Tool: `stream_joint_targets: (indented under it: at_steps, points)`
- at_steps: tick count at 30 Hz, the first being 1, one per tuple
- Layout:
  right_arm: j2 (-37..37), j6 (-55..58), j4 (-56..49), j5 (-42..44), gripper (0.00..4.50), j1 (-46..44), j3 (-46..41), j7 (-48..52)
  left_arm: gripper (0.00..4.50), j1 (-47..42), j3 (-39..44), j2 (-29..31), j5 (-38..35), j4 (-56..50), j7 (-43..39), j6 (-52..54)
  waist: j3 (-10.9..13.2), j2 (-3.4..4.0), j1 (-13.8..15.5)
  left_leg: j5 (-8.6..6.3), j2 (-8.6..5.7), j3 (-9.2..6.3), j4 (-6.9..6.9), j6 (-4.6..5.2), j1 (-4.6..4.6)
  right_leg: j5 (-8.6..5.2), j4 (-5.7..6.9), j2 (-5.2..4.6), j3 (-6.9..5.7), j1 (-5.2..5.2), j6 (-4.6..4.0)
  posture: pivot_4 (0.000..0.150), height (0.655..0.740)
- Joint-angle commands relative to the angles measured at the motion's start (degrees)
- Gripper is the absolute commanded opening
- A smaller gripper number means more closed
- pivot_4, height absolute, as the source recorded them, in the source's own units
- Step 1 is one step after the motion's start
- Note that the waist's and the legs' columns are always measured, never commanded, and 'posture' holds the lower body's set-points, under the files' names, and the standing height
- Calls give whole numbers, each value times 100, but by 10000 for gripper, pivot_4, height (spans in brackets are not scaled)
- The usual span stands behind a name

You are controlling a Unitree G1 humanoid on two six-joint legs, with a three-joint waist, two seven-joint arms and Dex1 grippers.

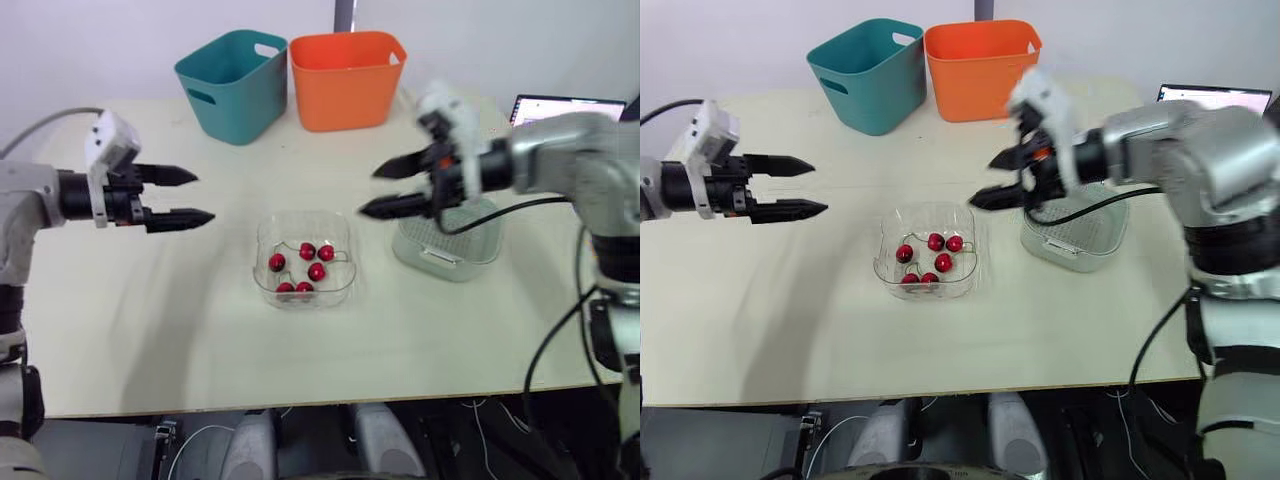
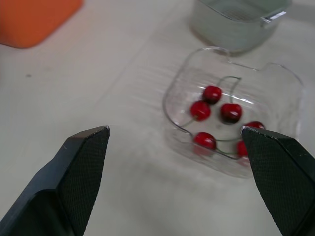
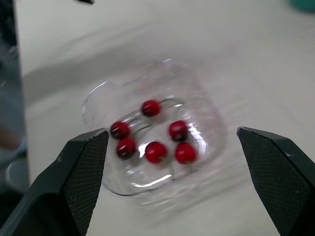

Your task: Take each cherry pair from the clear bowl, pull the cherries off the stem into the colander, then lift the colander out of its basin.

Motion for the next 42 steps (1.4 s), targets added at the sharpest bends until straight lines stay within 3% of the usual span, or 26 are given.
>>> stream_joint_targets:
  at_steps: [1,5,9,16,19,21,25,35,42]
  points:
    - [51,-447,-66,-451,44878,-288,408,354,45000,207,122,107,-239,-507,-69,195,-1,-1,21,1,-1,-1,3,0,-14,1,3,-1,-1,-15,1,1500,7400]
    - [305,-1447,249,-1412,44878,-408,1243,671,45000,560,194,90,-461,-1055,63,458,-1,-1,8,1,-2,0,7,0,-20,3,5,-2,-1,-22,3,1500,7400]
    - [798,-1660,848,-1887,44878,-544,1672,923,45000,669,205,-48,-591,-1397,374,612,-1,-2,-10,1,-1,0,7,0,-13,3,23,1,-1,-27,2,1500,7400]
    - [1224,-771,1110,-1723,44878,-654,1544,1200,45000,784,295,-110,-709,-1492,700,623,-1,-2,-6,2,-3,-7,9,-1,-17,7,83,4,-2,-61,4,1500,7400]
    - [1498,-51,1259,-1630,38775,-760,1420,978,45000,768,310,-201,-735,-1497,824,602,-1,-2,-17,2,-2,-7,8,-1,-11,5,88,6,-2,-60,5,1500,7400]
    - [1641,481,1350,-1507,32190,-836,1262,865,45000,769,315,-251,-719,-1472,874,565,-1,-2,-12,3,-2,-8,8,-1,-13,4,90,6,-3,-61,2,1500,7400]
    - [1491,877,1242,-1377,32190,-979,1342,962,45000,769,294,-350,-652,-1376,947,427,-1,-2,4,3,-4,-9,8,-1,-16,12,87,4,-4,-61,-9,1500,7400]
    - [1157,-488,979,-2319,32190,-895,2320,972,45000,650,161,-583,-525,-1116,1034,118,-2,-3,-24,3,-2,-9,5,-1,-13,4,90,7,-5,-65,3,1500,7400]
    - [1566,-768,1154,-2531,32190,-957,2316,1028,45000,670,107,-652,-377,-1007,1028,-109,-2,-3,-13,3,-3,-9,7,-2,-15,5,89,6,-5,-64,3,1500,7400]
